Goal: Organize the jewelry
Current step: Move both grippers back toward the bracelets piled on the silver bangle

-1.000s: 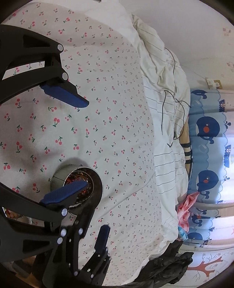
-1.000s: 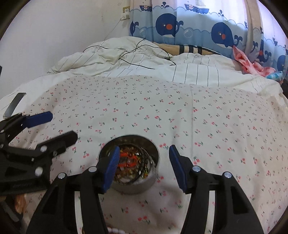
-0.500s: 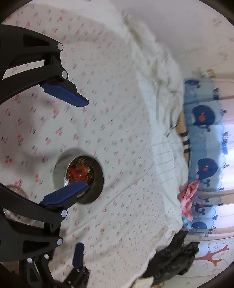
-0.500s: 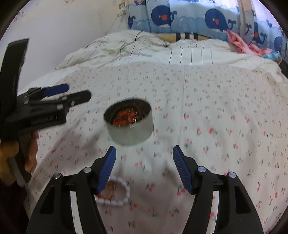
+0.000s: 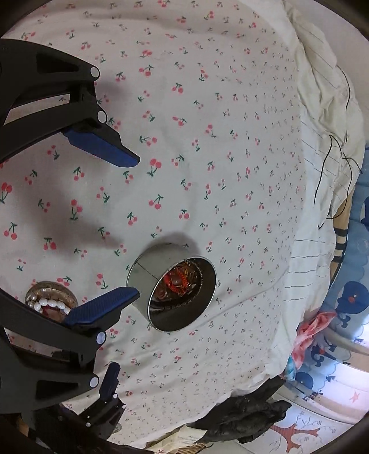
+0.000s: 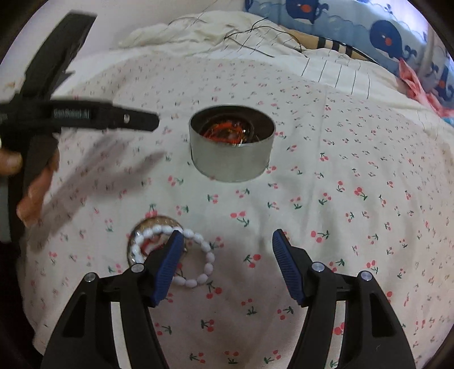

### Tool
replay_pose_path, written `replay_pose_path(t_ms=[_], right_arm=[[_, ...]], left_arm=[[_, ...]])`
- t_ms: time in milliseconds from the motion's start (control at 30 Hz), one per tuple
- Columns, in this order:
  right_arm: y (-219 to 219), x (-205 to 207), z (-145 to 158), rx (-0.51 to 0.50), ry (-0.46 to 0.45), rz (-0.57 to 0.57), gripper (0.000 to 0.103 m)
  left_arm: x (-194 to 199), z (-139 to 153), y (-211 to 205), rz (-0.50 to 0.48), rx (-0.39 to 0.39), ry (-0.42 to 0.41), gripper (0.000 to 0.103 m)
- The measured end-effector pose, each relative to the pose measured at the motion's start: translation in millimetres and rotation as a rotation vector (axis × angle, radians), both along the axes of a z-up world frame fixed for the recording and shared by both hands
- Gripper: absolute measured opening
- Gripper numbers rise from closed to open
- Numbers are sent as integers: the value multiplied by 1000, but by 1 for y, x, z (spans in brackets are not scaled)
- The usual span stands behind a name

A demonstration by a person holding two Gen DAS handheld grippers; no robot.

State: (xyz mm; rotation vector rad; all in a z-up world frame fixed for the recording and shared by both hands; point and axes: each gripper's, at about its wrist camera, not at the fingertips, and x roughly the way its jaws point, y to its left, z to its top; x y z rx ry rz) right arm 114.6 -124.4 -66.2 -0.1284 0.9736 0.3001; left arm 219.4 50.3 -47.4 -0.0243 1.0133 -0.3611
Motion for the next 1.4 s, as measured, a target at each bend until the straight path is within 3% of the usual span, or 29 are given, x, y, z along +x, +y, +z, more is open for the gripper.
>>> replay_pose_path(t_ms=[300,467,600,700,833,900,1000,1067,1133,1167,1267,1400], right_arm=[[12,0,-27,-162,26,24,65],[-14,7,-23,-246,-33,-147,67],[-42,10,-16,-202,-31,-236,67],[-40,8,-14,-130,-21,-193,67],[-28,9,-24,-155,16,-135,67],[-25,10,-28,-169,26,-131,67],[-27,8,-24,-275,-28,-184,67],[-33,5,-14,-209,-48,-186,67],[-41,3,-5,-62,-37,-184,67],[-43,4,-3,-35,-31,-184,67],[-45,7,-9,-63,-4,-196,67],[-49,7,-6,-81,-5,-210,68]], left_arm=[[3,-8,-5,-3,29,25,86],[2,-6,-6,-14,29,21,86],[1,-5,-7,-31,5,33,86],[1,-5,-10,-52,2,40,86],[-6,-3,-21,-171,-25,52,86],[-13,-2,-32,-252,15,38,86],[-18,-6,-41,-278,93,13,86],[-15,-9,-38,-283,41,58,86],[-12,-8,-34,-302,-71,116,86],[-11,-7,-33,-334,-152,158,86],[-20,-8,-41,-437,-239,217,86],[-55,-5,-70,-618,-92,125,86]])
